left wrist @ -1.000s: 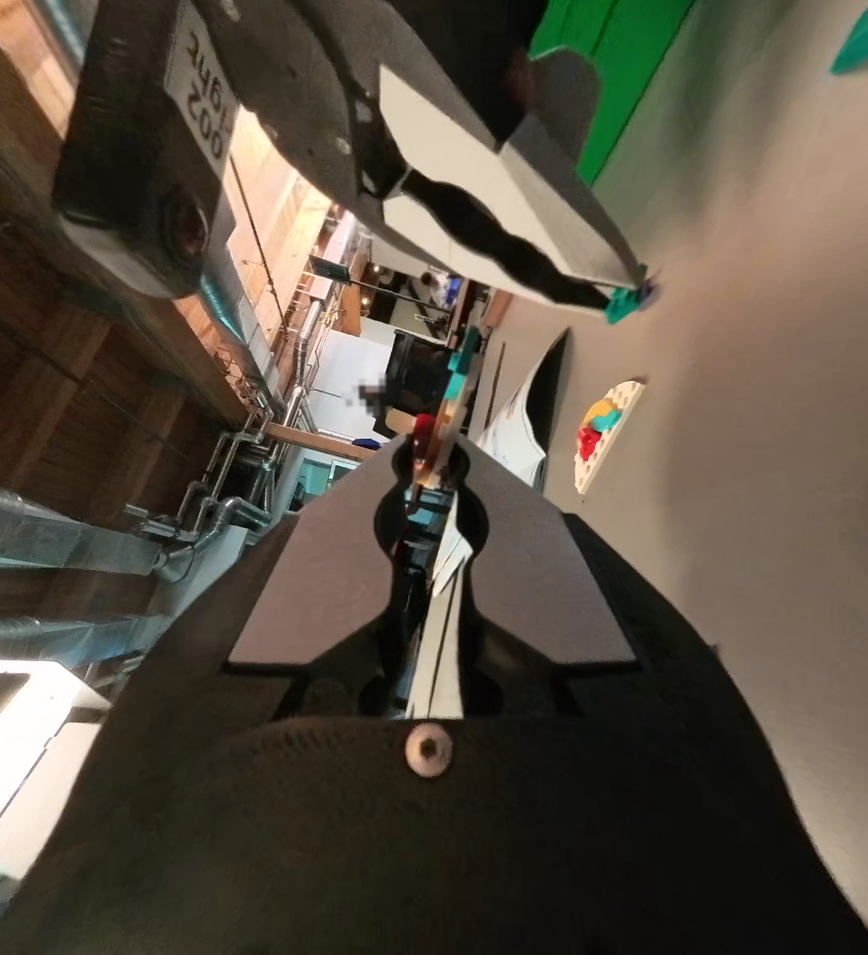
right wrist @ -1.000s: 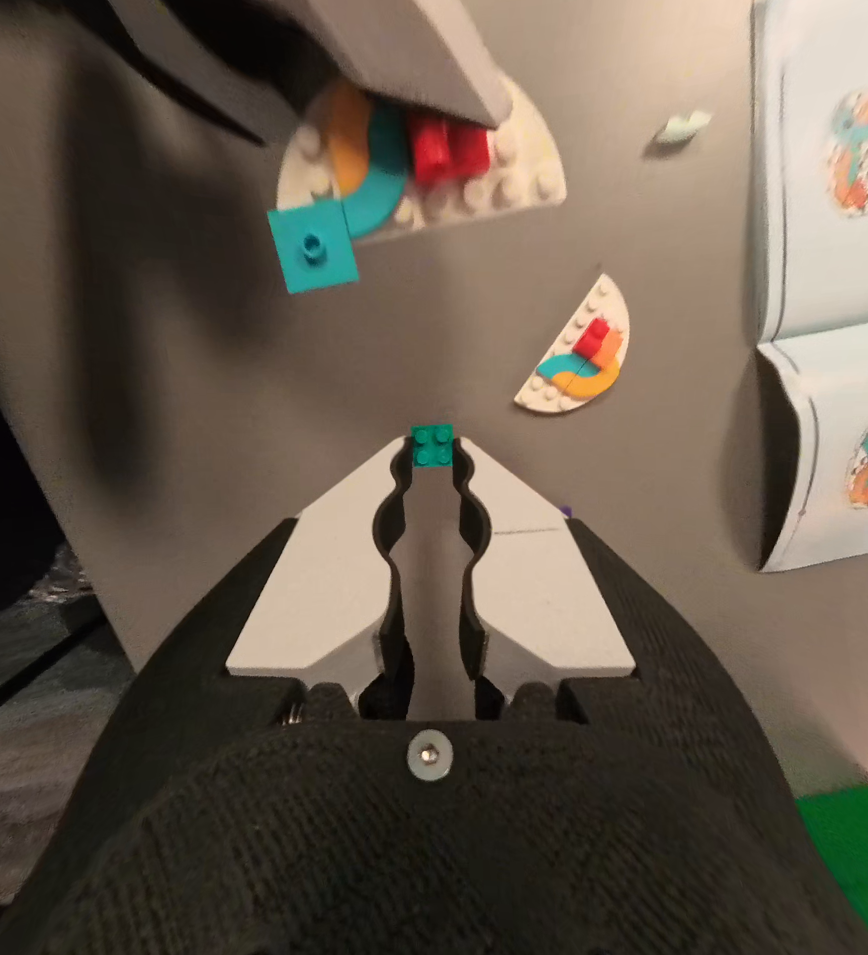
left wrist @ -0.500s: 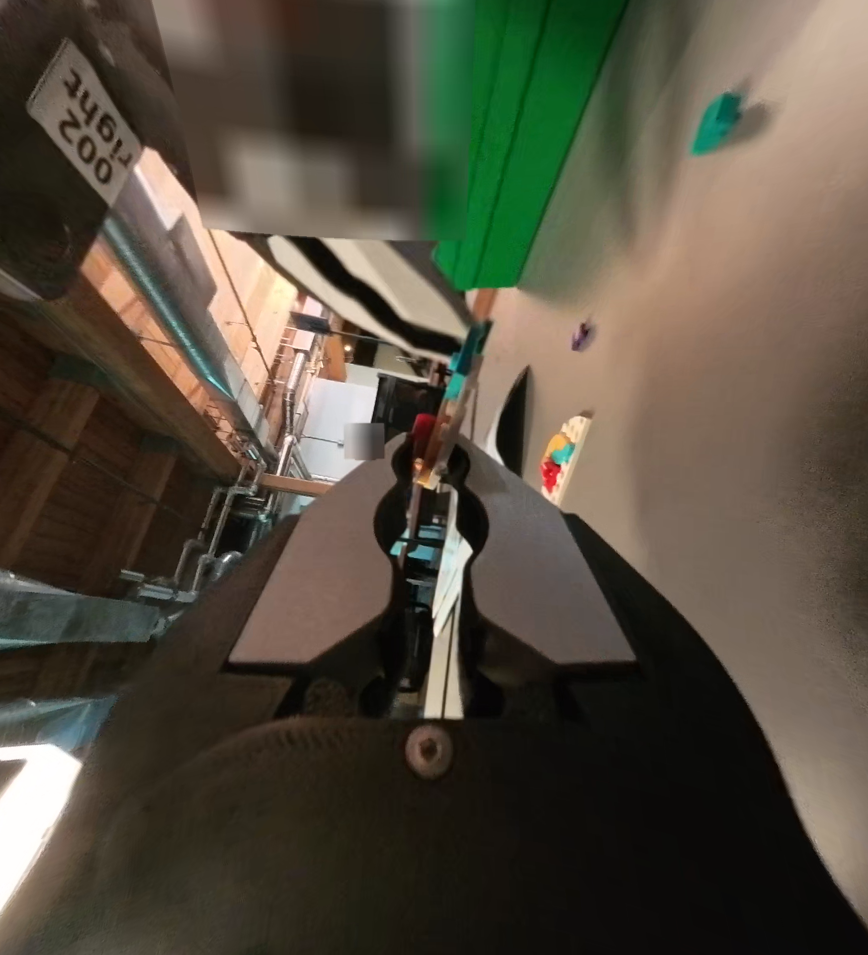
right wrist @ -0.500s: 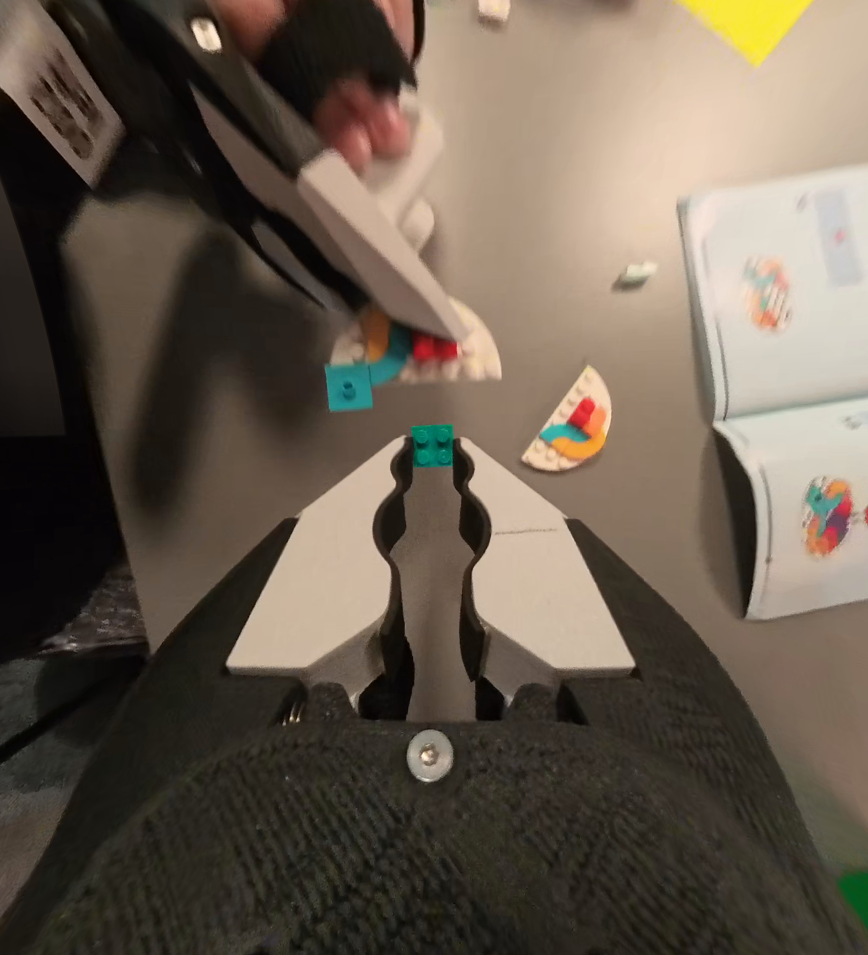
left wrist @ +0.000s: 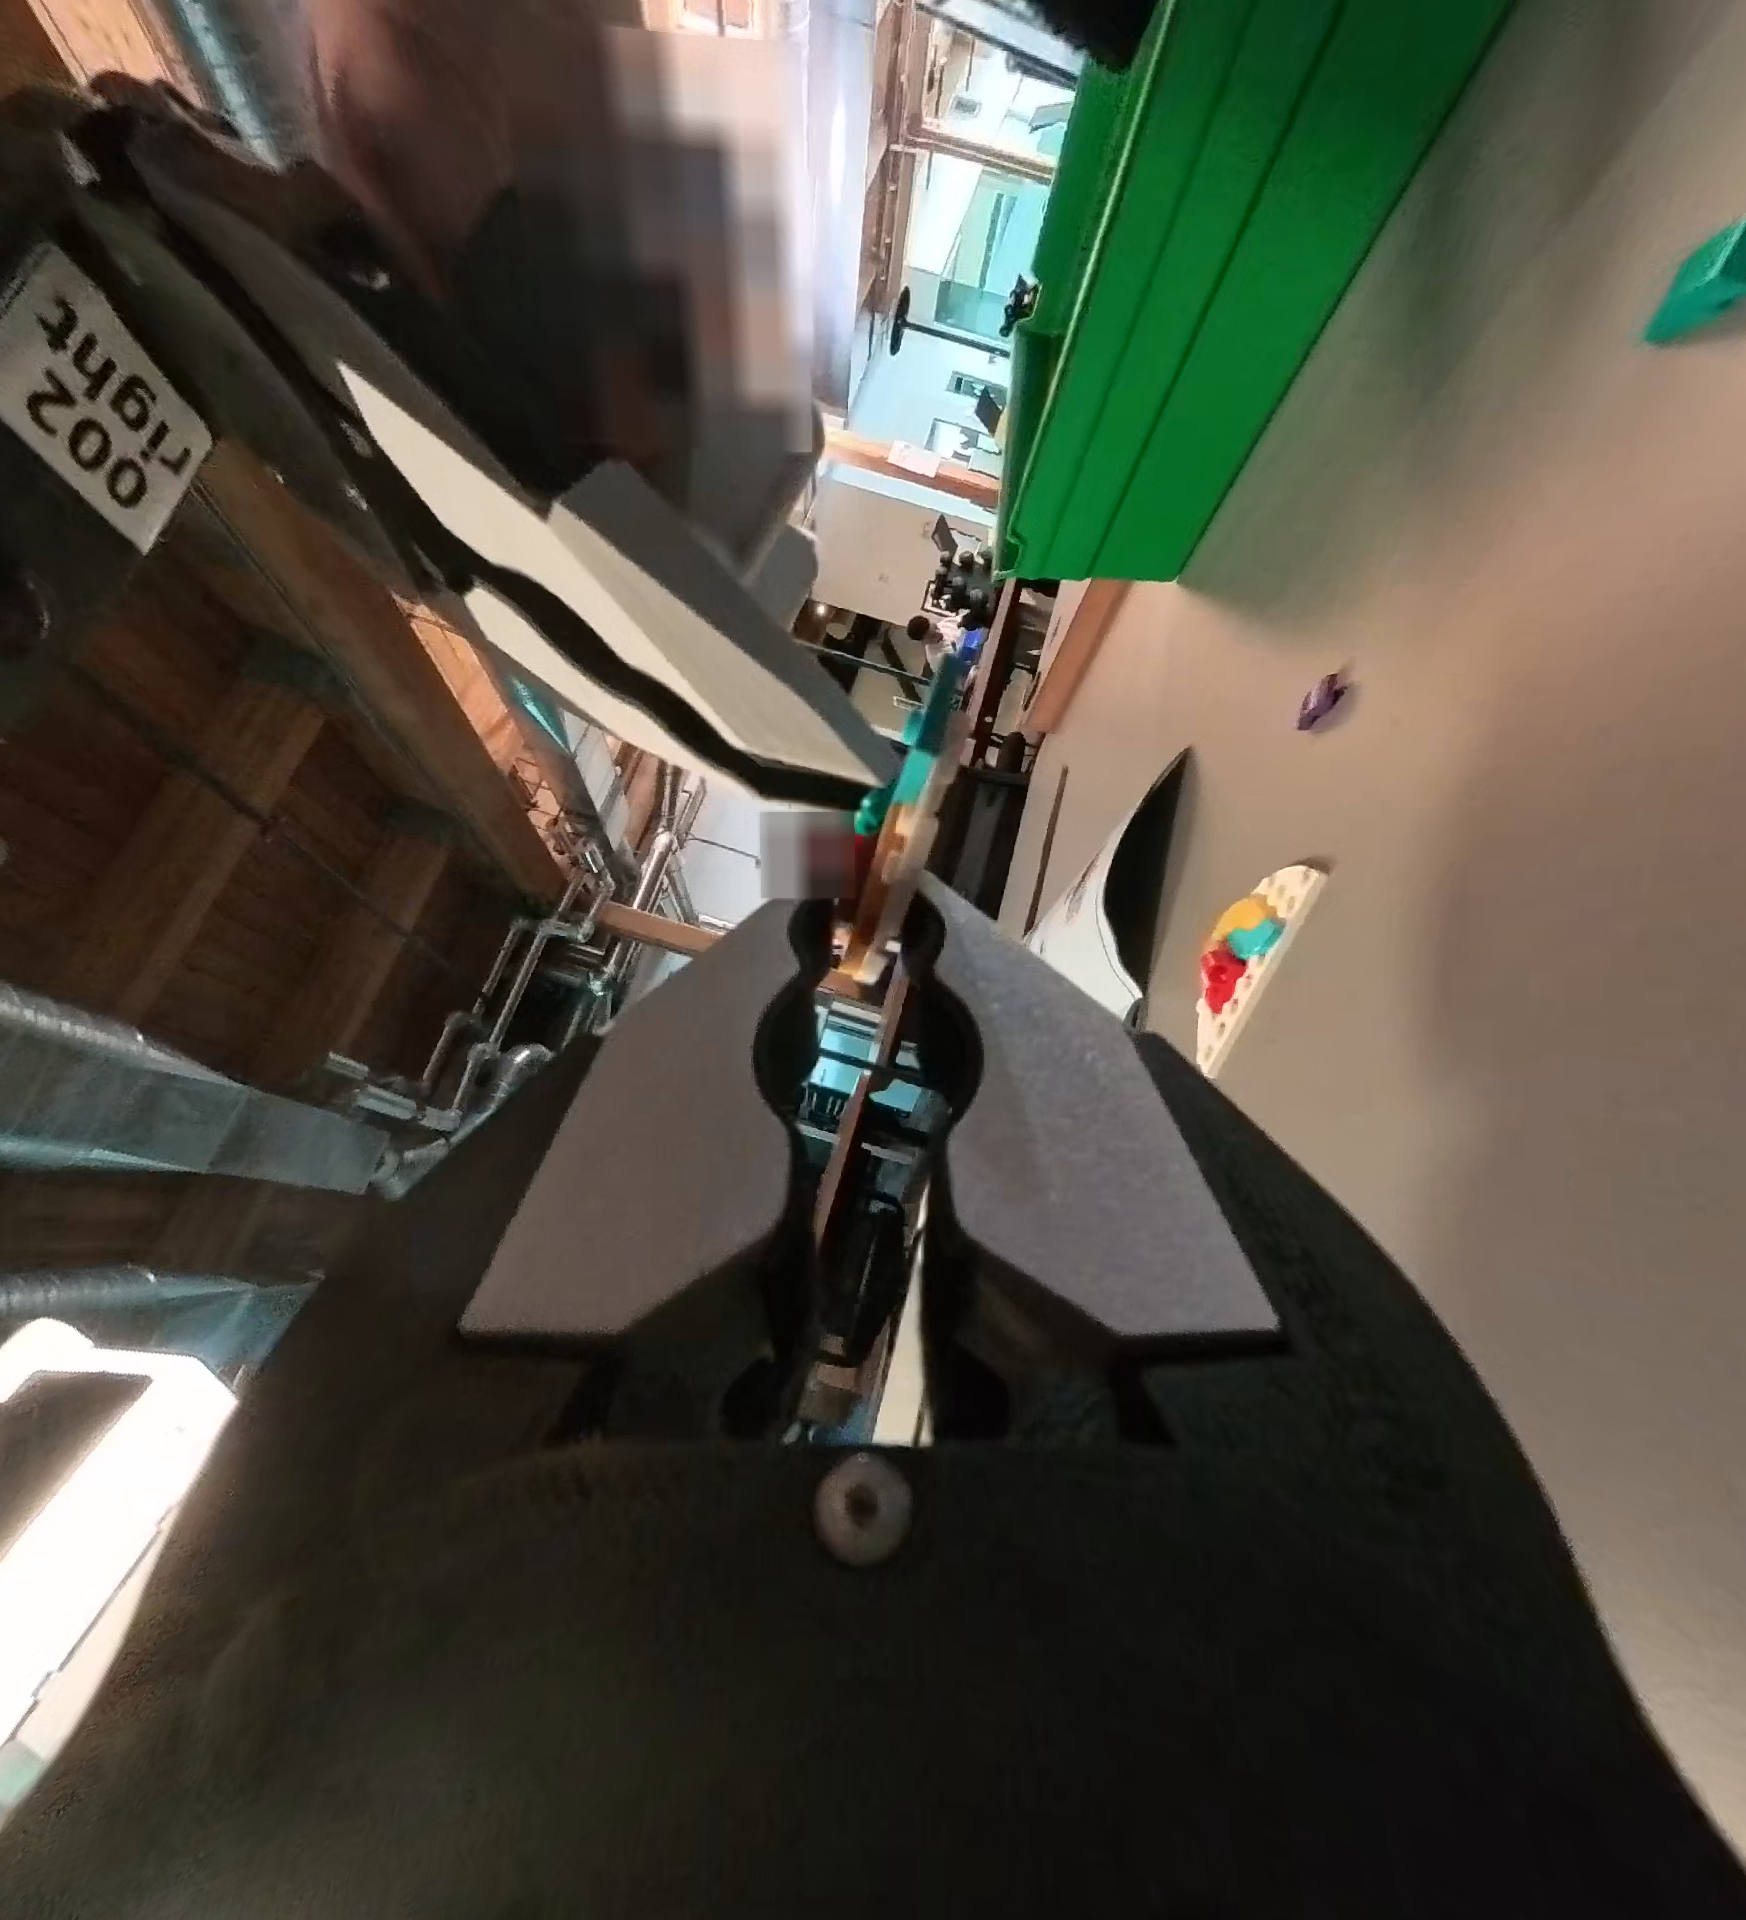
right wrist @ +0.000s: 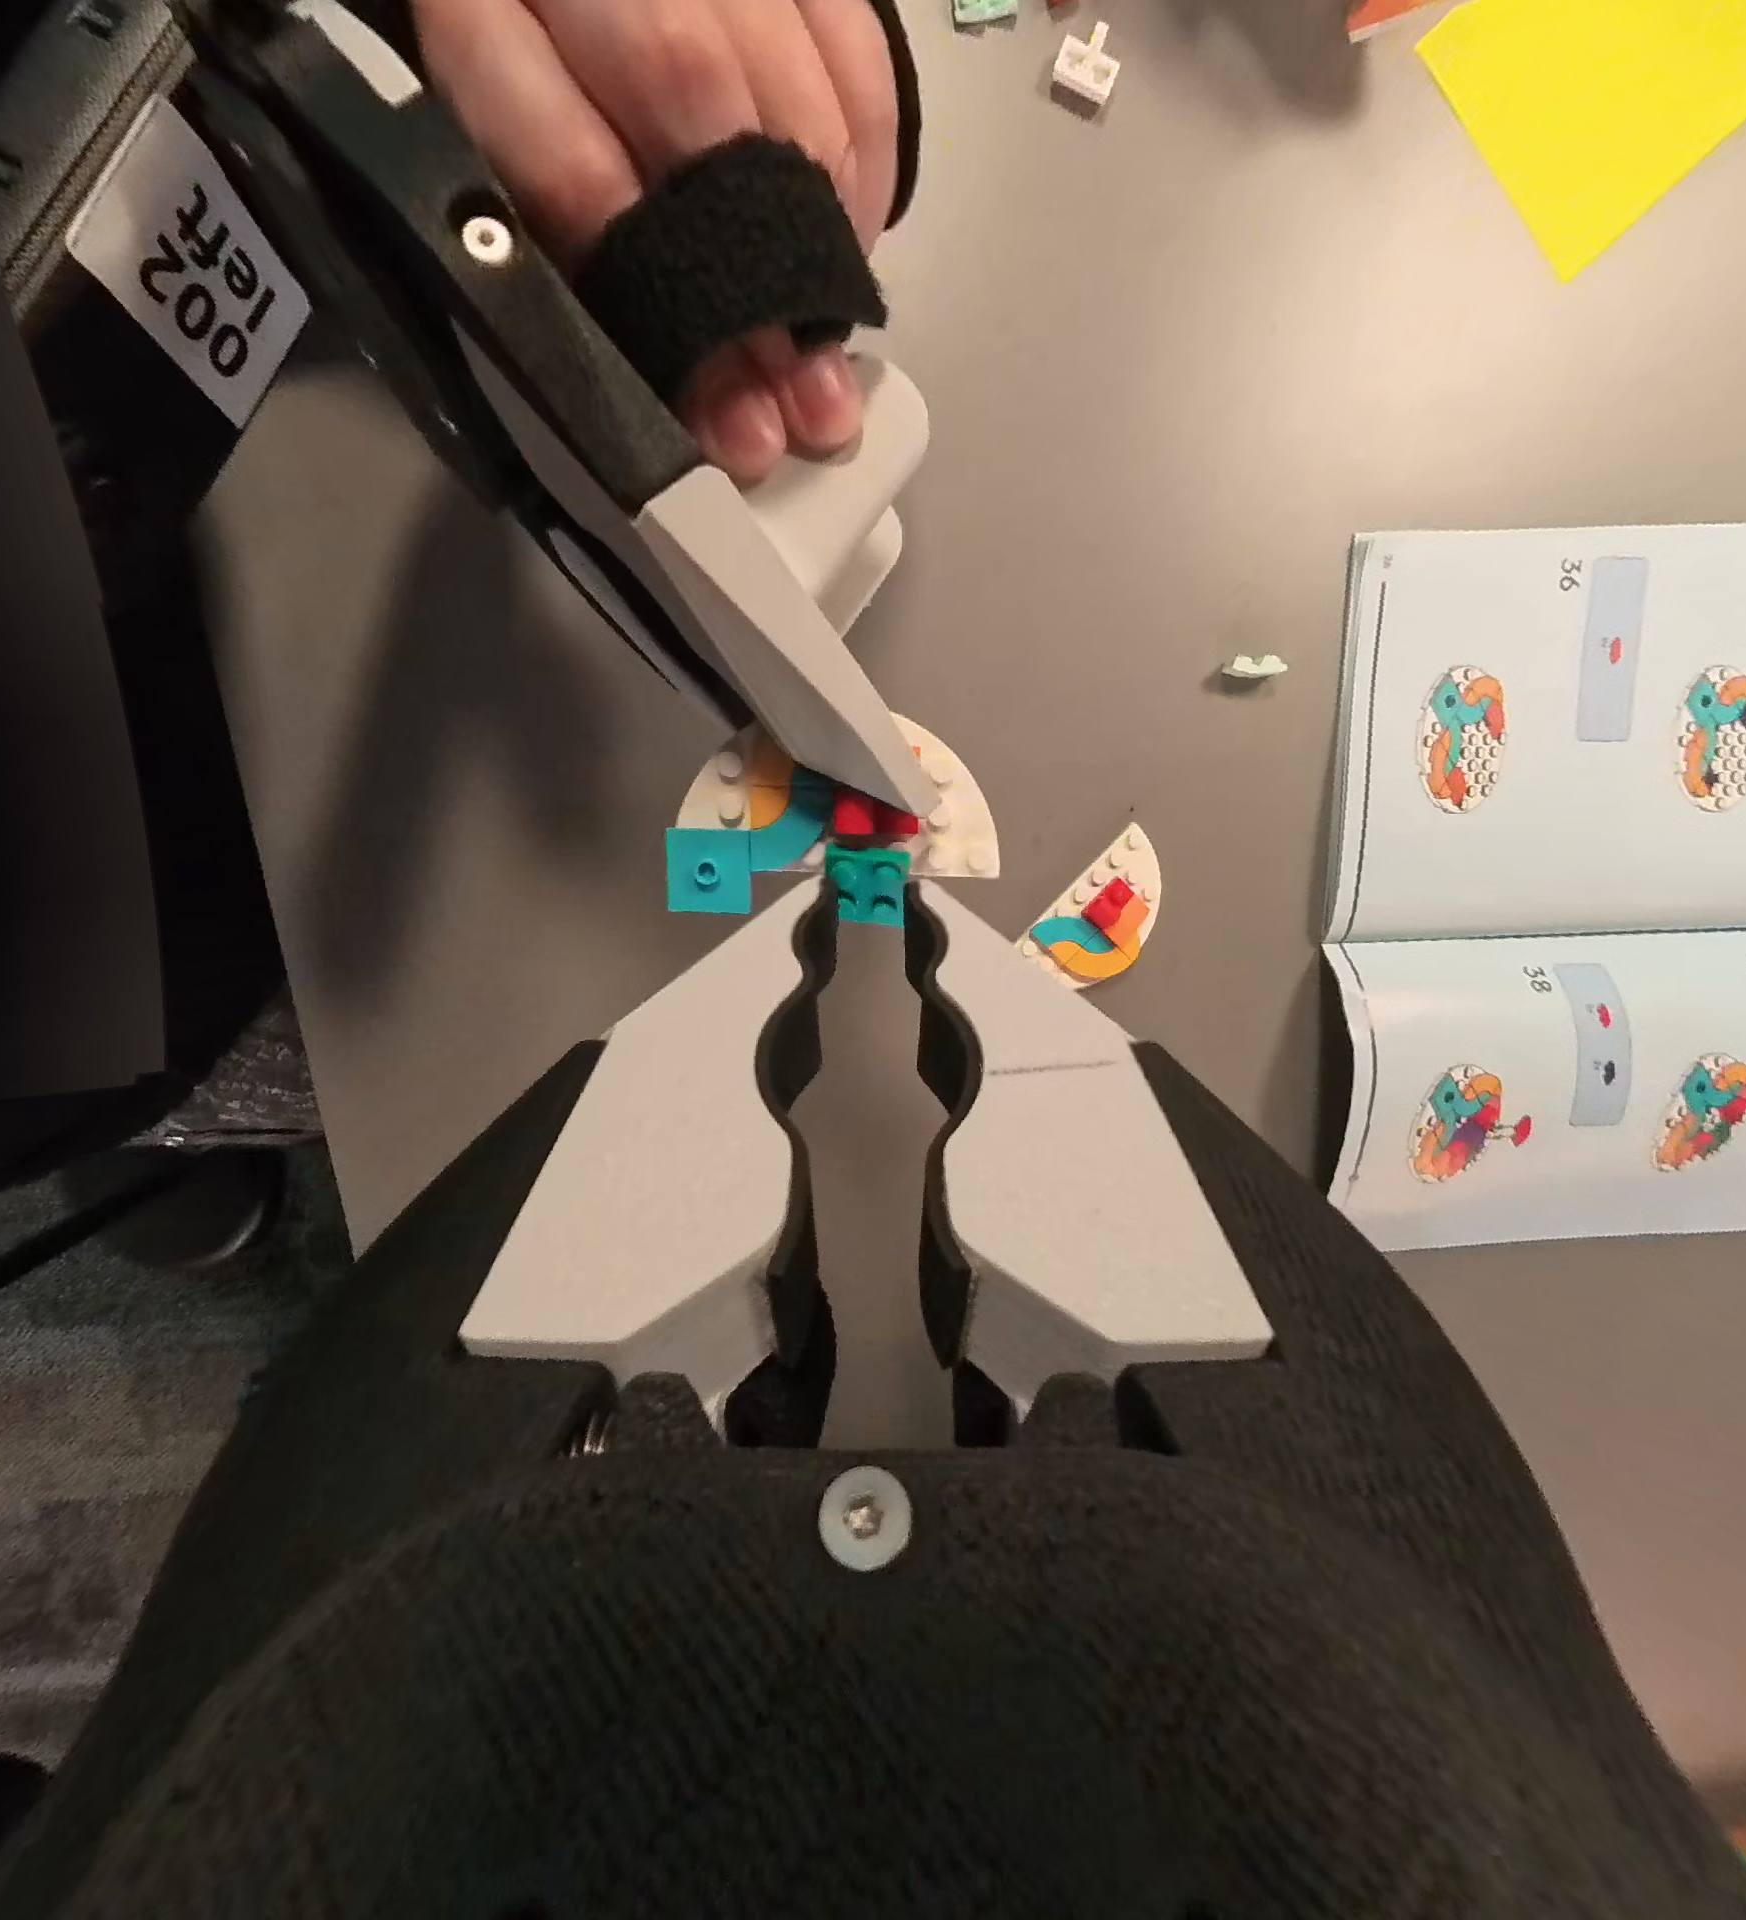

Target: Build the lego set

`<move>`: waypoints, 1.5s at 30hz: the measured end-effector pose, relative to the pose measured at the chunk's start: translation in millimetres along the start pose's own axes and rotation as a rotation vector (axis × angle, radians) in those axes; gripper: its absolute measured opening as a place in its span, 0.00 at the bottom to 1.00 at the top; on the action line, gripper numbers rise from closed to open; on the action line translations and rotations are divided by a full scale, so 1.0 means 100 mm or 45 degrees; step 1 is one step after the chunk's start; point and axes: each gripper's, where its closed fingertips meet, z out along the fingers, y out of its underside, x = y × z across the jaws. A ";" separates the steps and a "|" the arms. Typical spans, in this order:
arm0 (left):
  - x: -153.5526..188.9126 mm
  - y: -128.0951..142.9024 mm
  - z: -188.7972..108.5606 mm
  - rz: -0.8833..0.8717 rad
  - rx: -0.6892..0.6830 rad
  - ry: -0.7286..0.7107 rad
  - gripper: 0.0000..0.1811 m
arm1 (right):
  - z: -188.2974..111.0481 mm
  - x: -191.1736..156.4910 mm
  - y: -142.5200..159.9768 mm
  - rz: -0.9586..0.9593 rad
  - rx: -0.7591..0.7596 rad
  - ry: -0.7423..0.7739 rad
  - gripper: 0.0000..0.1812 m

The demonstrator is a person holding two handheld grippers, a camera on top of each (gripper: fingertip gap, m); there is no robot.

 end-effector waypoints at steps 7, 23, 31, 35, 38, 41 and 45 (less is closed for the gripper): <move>0.00 -0.05 -0.01 0.008 0.017 -0.007 0.06 | -0.03 0.02 -0.01 -0.005 -0.074 -0.009 0.06; 0.06 -0.04 0.00 0.191 0.005 0.006 0.06 | 0.06 -0.02 0.07 -0.076 -0.239 -0.011 0.06; 0.04 -0.02 -0.01 0.177 -0.009 -0.004 0.06 | 0.05 0.01 0.02 -0.082 -0.206 0.005 0.06; 0.04 -0.02 -0.01 0.164 -0.003 -0.002 0.06 | 0.05 0.00 0.02 -0.091 -0.172 0.009 0.06; 0.09 -0.03 0.00 0.168 0.001 0.022 0.06 | 0.08 -0.01 0.06 -0.079 -0.188 0.004 0.06; 0.13 -0.03 0.00 0.174 0.009 0.055 0.06 | 0.11 -0.02 0.10 -0.069 -0.202 -0.005 0.06; 0.14 -0.03 -0.01 0.181 0.014 0.061 0.06 | 0.13 -0.03 0.11 -0.067 -0.220 -0.010 0.06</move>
